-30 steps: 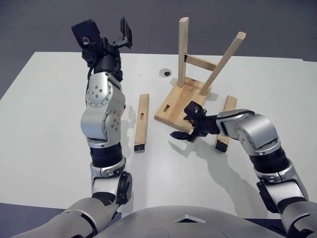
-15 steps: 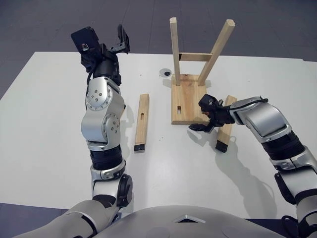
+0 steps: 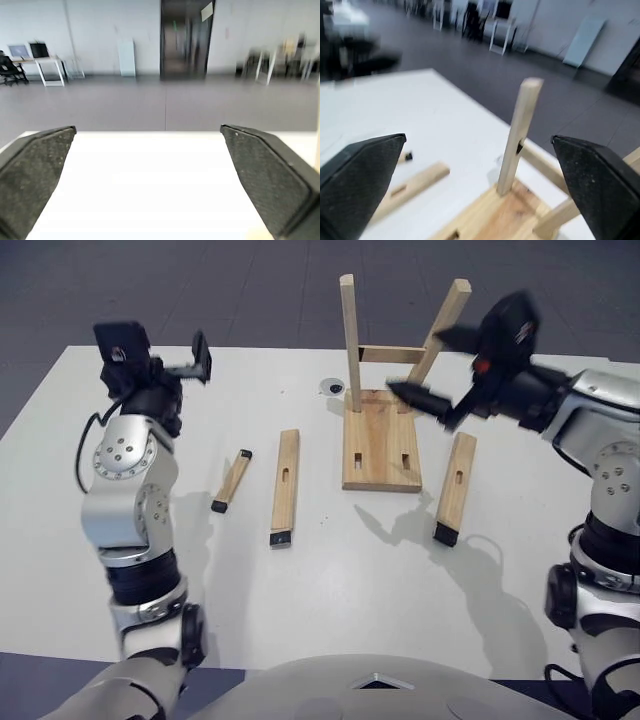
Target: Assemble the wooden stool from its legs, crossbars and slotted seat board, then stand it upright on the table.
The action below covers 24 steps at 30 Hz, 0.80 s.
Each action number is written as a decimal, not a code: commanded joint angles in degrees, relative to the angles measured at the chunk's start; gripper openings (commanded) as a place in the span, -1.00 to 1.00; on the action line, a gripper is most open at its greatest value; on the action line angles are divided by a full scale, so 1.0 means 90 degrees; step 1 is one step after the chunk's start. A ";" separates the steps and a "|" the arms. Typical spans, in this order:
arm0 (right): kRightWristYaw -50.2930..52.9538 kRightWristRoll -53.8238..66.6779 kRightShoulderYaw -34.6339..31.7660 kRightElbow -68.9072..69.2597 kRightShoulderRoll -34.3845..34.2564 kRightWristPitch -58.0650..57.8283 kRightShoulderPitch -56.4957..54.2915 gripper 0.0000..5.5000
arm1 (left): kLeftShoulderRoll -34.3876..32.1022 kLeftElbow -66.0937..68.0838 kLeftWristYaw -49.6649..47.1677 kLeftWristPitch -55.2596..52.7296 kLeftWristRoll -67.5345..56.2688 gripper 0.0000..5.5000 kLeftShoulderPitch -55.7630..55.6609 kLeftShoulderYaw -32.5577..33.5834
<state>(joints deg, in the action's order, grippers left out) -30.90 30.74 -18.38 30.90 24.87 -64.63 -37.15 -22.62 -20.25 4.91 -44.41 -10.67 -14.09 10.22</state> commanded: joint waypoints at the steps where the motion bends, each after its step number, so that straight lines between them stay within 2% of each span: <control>1: 0.0712 0.0268 -0.0208 0.0414 -0.0661 0.0027 0.0410 0.96 | -0.0267 0.0229 0.0776 0.0141 -0.0030 0.95 0.0689 -0.0469; 9: 0.1518 0.0651 -0.0769 0.0392 -0.0987 0.0031 0.0891 0.96 | -0.0471 0.0951 0.1939 0.0672 -0.0319 0.95 0.0922 -0.0439; 13: 0.1743 0.0828 -0.0802 0.0322 -0.1044 0.0050 0.0985 0.96 | -0.0488 0.1193 0.2262 0.0765 -0.0335 0.95 0.1160 -0.0623; 17: 0.1926 0.1021 -0.0773 0.0329 -0.1106 0.0098 0.0998 0.96 | -0.0596 0.1706 0.2311 0.0651 -0.0081 0.73 0.1254 -0.0801; 24: 0.2214 0.1142 -0.0538 0.0220 -0.1132 0.0247 0.0999 0.96 | -0.0753 0.2411 0.2769 -0.0543 -0.0466 0.24 0.0921 -0.0884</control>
<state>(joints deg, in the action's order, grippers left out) -11.61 40.38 -24.18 33.18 14.64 -62.91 -28.29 -28.52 -1.47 28.36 -42.84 -13.87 -7.76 3.93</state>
